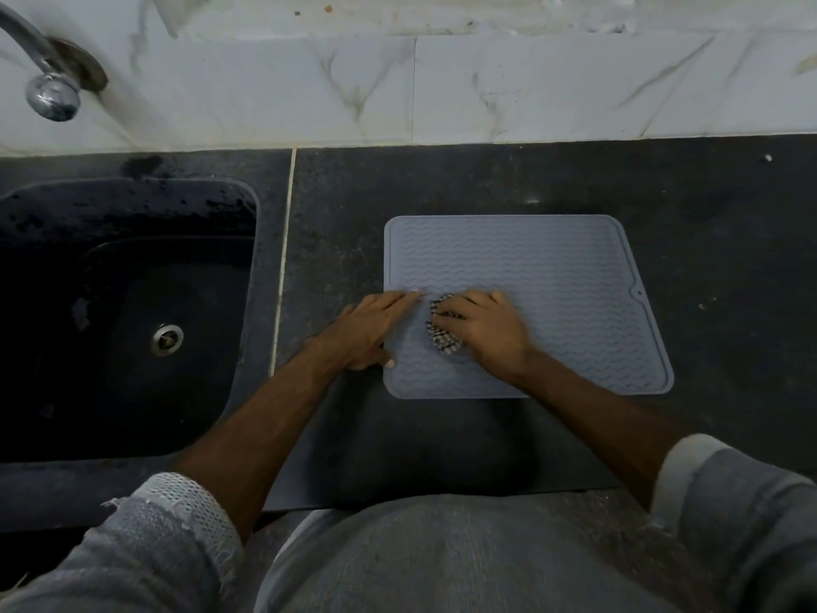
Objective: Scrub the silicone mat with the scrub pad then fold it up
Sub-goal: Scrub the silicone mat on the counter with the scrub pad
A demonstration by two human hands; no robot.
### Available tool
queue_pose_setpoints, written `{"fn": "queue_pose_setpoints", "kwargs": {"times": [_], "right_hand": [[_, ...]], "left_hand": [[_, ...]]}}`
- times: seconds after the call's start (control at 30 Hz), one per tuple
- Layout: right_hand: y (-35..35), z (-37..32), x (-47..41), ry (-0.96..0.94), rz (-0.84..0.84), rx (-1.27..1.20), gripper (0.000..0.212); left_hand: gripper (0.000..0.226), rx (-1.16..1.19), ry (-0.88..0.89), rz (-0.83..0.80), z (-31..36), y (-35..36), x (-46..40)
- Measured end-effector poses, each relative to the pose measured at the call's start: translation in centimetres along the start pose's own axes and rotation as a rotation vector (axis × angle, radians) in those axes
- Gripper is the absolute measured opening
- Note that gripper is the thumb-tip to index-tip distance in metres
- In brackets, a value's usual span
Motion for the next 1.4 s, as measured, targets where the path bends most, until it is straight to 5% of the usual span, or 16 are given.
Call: {"fn": "queue_pose_setpoints", "kwargs": {"times": [0.13,0.43,0.7,1.0,1.4], "right_hand": [[1.5,-3.9,-2.8,-0.086,-0.06,-0.019,0.044],[0.7,1.6,2.0,-0.086,-0.031,0.055,0.054],[1.8,-4.4,-3.3,-0.087,-0.086,-0.018,0.04],[-0.1,1.6,2.8,-0.118,-0.017,-0.007,0.047],[1.0,-2.5,-0.4,-0.155,-0.021,-0.048,0.04]], "left_hand": [[0.116,-0.096,0.007,0.073,-0.3,0.0,0.2],[0.117,-0.073,-0.018,0.069,-1.2,0.2,0.2],[0.117,-0.092,-0.048,0.069,-0.8,0.1,0.3],[0.11,-0.052,-0.107,0.026,-0.6,0.1,1.0],[0.108,-0.036,-0.108,0.033,-0.6,0.3,1.2]]}}
Point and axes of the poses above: each hand's wrist, its own x-axis away from the middle knuckle, its own y-axis out of the palm, z = x × y, the point moved 6 cm from there along -x, towards the middle knuckle, and after that the axes turned 3 degrees about -x, right-handed, at the moved point
